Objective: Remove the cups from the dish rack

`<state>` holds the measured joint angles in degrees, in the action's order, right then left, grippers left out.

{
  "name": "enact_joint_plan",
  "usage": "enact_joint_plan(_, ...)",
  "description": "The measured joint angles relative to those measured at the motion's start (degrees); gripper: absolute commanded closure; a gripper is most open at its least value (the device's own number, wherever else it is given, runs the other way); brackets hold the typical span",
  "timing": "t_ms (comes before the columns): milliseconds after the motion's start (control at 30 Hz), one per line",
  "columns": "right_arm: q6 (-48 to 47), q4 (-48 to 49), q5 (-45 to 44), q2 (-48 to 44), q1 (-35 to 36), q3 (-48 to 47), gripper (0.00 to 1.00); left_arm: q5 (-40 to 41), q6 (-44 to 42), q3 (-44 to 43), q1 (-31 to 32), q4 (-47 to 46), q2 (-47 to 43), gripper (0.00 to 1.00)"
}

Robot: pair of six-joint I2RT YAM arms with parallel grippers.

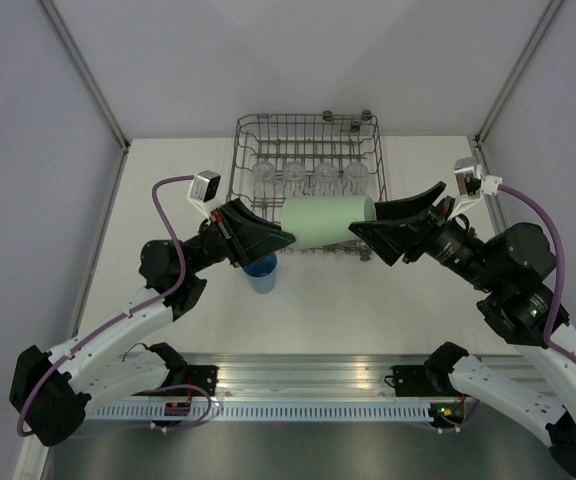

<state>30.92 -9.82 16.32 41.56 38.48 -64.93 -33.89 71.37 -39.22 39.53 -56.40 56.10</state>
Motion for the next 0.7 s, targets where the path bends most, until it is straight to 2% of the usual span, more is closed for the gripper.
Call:
enact_joint_plan(133,0.8,1.1,0.3,-0.2,0.0,0.5,0.98,-0.8,-0.2,0.0,0.1,-0.4,0.0,0.98)
enact_joint_plan(233,1.6,1.4,0.1,-0.2,0.0,0.8,0.95,-1.1,-0.8,0.0,0.2,0.0,-0.1,0.98)
enact_joint_plan(333,1.7,1.4,-0.1,-0.2,-0.1,1.0,0.66,-1.2,-1.8,0.0,0.2,1.2,-0.5,0.98)
enact_joint_plan(433,1.7,1.2,-0.3,-0.3,-0.1,1.2,0.50,-1.1,-3.7,0.0,0.2,3.9,-1.7,0.98)
enact_joint_plan(467,1.7,1.1,-0.3,-0.3,-0.1,1.4,0.31,-1.1,-4.3,-0.1,0.2,4.8,-2.1,0.98)
enact_joint_plan(533,1.6,0.8,-0.4,-0.3,-0.1,1.6,0.03,-0.7,-6.2,-0.4,0.2,8.0,-3.3,0.98)
enact_joint_plan(700,-2.3,-3.8,-5.6,-0.7,-0.1,1.8,0.02,0.9,-13.9,-5.0,0.4,21.7,-4.9,0.98)
